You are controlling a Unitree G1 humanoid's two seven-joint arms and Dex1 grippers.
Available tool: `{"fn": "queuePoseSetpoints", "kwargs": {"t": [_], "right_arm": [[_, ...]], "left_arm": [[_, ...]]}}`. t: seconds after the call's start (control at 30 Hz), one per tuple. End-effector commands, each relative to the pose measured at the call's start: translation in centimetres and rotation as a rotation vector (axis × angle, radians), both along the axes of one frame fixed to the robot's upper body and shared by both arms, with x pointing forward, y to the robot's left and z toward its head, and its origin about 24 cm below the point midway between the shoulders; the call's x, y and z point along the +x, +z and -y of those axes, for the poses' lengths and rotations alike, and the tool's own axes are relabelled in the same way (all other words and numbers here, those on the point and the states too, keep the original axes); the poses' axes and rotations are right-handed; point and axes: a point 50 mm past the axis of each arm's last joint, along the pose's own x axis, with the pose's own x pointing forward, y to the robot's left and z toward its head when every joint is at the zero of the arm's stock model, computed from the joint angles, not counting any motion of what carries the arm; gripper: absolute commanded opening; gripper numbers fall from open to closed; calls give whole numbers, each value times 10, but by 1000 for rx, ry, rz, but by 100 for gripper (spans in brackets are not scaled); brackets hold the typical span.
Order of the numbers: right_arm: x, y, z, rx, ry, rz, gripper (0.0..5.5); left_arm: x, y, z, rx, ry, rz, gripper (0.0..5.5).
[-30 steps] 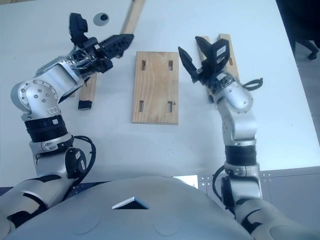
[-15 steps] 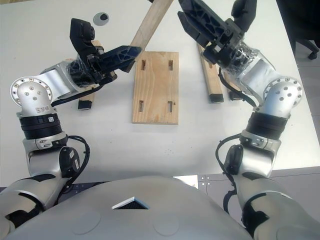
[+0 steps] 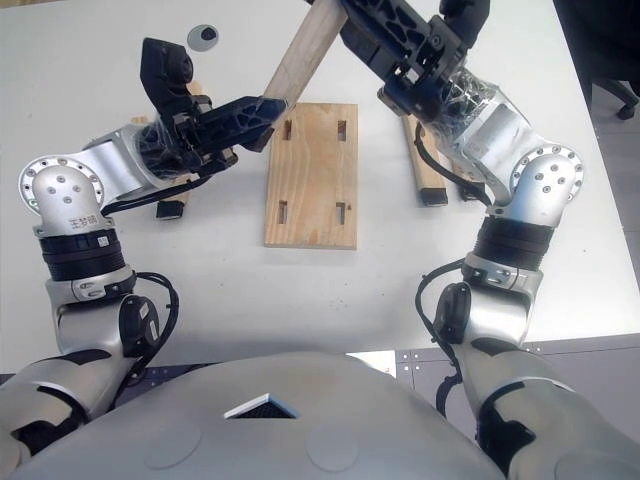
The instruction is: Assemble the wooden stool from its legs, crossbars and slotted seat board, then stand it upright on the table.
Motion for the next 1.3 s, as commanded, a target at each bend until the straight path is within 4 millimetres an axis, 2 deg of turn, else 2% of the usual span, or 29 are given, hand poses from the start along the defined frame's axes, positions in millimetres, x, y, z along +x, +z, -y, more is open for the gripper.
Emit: {"fn": "queuePoseSetpoints", "kwargs": {"t": [0.03, 0.17, 0.4, 0.47, 0.5, 0.63, 0.8, 0.97, 1.3], "right_arm": [[0, 5, -4, 29, 21, 12, 267], [1, 6, -2, 31, 22, 11, 211], [1, 6, -3, 38, 28, 11, 210], [1, 6, -3, 2, 2, 29, 210], [0, 7, -4, -23, -7, 54, 210], [0, 7, -3, -73, -43, 124, 209], [4, -5, 19, -117, -176, 161, 208], [-5, -19, 30, -222, -182, 218, 206], [-30, -51, 53, -503, -107, 302, 206]], "left_arm": [[-4, 4, 3, 0, -25, 23, 200], [-4, 3, 2, 17, -19, 23, 200], [-3, 0, 1, 32, -14, 19, 200], [5, -7, 2, 103, 55, 4, 200], [7, -10, 1, 131, 76, 9, 237], [15, -18, -7, 174, 132, 9, 296], [19, -40, -36, 214, 177, -46, 369], [25, -53, -51, 232, 251, -87, 446], [42, -59, -76, 233, 431, -127, 454]]}}
